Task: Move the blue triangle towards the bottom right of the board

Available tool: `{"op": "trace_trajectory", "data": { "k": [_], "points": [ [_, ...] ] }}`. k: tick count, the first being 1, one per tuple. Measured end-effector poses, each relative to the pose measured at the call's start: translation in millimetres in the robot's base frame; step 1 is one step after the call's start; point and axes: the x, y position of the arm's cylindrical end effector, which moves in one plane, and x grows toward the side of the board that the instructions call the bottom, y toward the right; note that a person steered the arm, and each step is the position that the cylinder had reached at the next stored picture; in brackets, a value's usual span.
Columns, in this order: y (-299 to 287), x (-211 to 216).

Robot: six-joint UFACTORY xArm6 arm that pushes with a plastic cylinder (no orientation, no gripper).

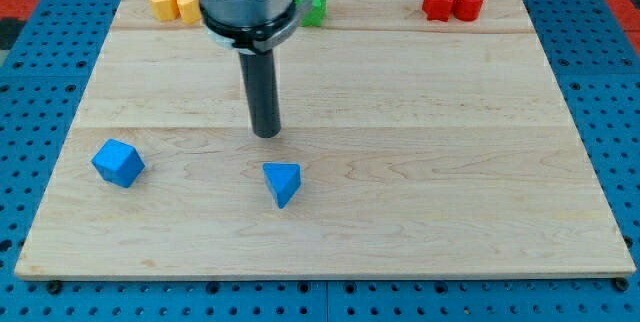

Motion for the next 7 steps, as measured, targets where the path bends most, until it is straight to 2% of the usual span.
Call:
{"op": "trace_trajectory", "data": {
  "k": [1,2,3,4,5,7],
  "points": [
    [-13.5,8.4],
    [-37.2,36.3],
    [-22.1,68.3],
    [57.1,66.0],
    [102.4,83.6],
    [152.7,88.6]
  ]
}}
